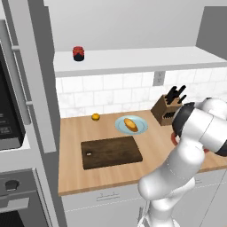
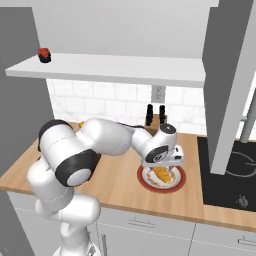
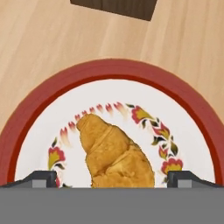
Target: From the different types of pastries on the counter, select a croissant and place it on the cutting board. Then retrieve a jar of jam from the cabinet and place it alongside the croissant on the cutting board.
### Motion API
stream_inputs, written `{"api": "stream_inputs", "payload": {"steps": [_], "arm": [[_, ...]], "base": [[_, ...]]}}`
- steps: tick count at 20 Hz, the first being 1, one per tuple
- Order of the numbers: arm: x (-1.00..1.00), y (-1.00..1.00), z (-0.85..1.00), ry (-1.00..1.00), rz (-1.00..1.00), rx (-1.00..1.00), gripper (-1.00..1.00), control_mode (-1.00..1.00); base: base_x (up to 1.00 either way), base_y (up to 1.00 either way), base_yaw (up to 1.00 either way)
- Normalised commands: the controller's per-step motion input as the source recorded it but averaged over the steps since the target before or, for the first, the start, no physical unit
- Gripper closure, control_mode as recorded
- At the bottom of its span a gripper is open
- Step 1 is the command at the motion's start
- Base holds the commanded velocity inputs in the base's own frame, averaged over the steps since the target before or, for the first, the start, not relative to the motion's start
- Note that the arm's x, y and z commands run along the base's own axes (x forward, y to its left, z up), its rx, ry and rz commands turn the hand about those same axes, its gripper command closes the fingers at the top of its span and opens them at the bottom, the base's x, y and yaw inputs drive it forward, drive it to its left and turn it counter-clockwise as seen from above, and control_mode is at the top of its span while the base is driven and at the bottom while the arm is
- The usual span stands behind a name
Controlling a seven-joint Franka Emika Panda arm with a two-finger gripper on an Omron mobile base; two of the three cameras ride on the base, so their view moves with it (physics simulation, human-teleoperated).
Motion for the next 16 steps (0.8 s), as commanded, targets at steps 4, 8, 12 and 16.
{"api": "stream_inputs", "payload": {"steps": [4,8,12,16], "arm": [[0.00,-0.02,-0.13,0.00,0.02,0.00,-1.00,-1.00],[0.00,0.00,-0.08,0.00,0.00,0.00,-1.00,-1.00],[0.00,0.00,-0.21,0.00,0.00,0.00,-1.00,-1.00],[0.00,0.00,-0.32,0.00,0.00,0.00,-1.00,-1.00]], "base": [[0.00,0.00,0.00],[0.00,0.00,0.00],[0.00,0.00,0.00],[0.00,0.00,0.00]]}}
